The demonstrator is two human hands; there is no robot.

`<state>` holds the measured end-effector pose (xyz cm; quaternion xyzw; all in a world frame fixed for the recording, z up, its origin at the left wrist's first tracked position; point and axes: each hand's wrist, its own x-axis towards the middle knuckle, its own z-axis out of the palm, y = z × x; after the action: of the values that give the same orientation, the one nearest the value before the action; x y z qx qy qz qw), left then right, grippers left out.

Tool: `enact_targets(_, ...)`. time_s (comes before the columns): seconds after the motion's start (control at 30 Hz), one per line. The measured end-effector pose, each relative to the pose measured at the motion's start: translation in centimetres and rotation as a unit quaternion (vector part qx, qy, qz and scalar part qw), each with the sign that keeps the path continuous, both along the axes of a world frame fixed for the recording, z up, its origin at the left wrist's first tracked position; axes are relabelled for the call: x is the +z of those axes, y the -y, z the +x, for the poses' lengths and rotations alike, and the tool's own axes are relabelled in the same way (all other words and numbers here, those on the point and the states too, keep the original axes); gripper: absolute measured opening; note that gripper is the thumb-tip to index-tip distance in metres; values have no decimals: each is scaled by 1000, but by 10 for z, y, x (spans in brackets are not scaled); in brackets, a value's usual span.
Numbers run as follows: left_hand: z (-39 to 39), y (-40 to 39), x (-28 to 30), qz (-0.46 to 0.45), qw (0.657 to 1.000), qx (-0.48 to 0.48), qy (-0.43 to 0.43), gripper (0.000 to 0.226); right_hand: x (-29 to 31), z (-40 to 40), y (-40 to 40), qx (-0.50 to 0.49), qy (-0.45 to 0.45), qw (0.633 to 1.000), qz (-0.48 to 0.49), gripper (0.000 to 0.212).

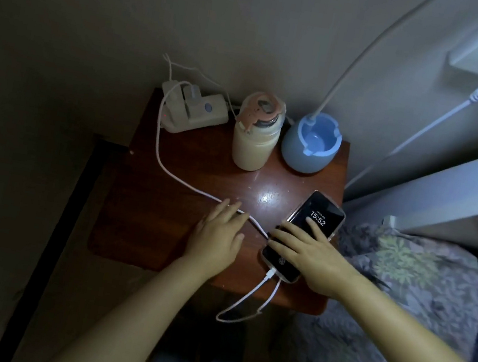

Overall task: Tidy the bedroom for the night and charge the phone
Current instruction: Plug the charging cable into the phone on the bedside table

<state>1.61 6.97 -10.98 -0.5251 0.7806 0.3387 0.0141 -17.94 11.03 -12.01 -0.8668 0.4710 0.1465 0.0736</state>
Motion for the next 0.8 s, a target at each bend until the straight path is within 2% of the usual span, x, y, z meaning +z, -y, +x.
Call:
enact_targets(0.07,-7,4,-6,-11,1000,-27,7,45,1,2,-3,-47,34,997,40,84)
enact_targets(0.13,-13,6,-13,-1,998,-57,20,45,3,3,-11,-120,55,991,14,82)
enact_targets(0.17,-14,6,-16,9,997,-72,30,45,2,3,-18,-192,89,977,-14,74)
enact_targets(0.2,-13,5,-19,19,995,-84,42,46,-1,6,-26,-290,144,945,-40,64)
enact_targets(0.27,-9,1,-24,29,993,-94,58,48,-2,19,-31,-495,224,837,-67,52)
enact_targets(0.33,-4,-3,-26,33,993,-94,68,50,-4,37,-25,-643,221,733,-27,69)
enact_targets(0.43,4,-4,-26,31,992,-86,84,55,-3,65,-8,-735,221,641,-13,99)
enact_targets(0.5,10,-3,-28,28,992,-85,91,56,-7,78,1,-775,224,591,-25,111)
enact_targets(0.67,15,-2,-34,21,990,-99,99,58,-17,90,4,-808,222,544,-37,112)
enact_targets(0.73,14,-2,-34,21,987,-108,117,58,-19,85,3,-809,234,538,-45,107)
enact_targets(0.8,17,-3,-31,-20,984,-119,127,53,-18,79,-3,-797,249,546,-60,105)
